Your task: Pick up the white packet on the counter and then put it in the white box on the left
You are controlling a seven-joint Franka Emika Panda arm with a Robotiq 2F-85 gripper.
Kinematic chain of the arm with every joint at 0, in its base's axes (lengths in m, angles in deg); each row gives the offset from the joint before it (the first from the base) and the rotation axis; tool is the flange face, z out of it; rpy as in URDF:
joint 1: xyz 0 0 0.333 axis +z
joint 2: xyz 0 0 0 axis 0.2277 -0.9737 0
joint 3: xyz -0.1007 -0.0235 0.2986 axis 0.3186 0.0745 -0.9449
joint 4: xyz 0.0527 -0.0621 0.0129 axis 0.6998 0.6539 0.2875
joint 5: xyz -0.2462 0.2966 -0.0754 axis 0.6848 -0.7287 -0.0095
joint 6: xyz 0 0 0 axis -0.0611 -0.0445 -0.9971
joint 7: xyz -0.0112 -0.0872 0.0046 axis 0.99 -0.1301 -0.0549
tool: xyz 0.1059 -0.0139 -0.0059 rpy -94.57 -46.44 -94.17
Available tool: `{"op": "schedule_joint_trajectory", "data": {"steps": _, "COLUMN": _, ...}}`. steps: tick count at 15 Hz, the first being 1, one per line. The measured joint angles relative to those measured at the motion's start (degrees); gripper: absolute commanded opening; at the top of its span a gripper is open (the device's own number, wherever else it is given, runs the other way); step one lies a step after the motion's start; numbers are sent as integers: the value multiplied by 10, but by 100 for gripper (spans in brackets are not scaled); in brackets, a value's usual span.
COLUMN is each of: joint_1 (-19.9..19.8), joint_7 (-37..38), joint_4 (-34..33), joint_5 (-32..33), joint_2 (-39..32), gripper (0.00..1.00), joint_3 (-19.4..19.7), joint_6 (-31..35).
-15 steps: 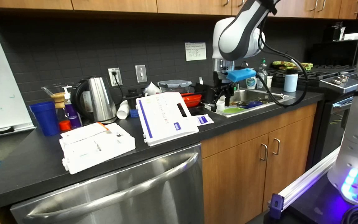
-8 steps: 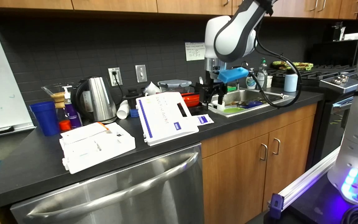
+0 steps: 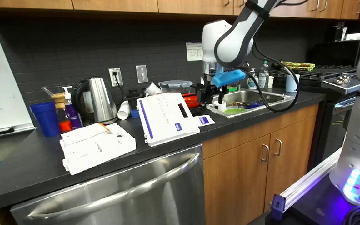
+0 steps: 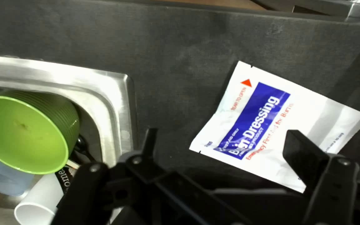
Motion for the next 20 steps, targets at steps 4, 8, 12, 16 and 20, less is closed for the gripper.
{"op": "schedule_joint_trajectory", "data": {"steps": 4, "joint_1": 3, "joint_7": 49, "joint_4": -12, "joint_5": 33, "joint_2": -28, "gripper": 100, "joint_3": 0, "joint_6": 9}}
{"op": "schedule_joint_trajectory", "data": {"steps": 8, "joint_1": 10, "joint_7": 84, "joint_4": -19, "joint_5": 59, "joint_2": -50, "gripper": 100, "joint_3": 3, "joint_6": 28}}
{"op": "schedule_joint_trajectory", "data": {"steps": 12, "joint_1": 16, "joint_7": 94, "joint_4": -28, "joint_5": 60, "joint_2": -72, "gripper": 100, "joint_3": 13, "joint_6": 40}}
{"op": "schedule_joint_trajectory", "data": {"steps": 16, "joint_1": 23, "joint_7": 95, "joint_4": -36, "joint_5": 57, "joint_2": -92, "gripper": 100, "joint_3": 26, "joint_6": 51}}
{"op": "schedule_joint_trajectory", "data": {"steps": 20, "joint_1": 31, "joint_7": 94, "joint_4": -43, "joint_5": 39, "joint_2": -109, "gripper": 100, "joint_3": 33, "joint_6": 62}}
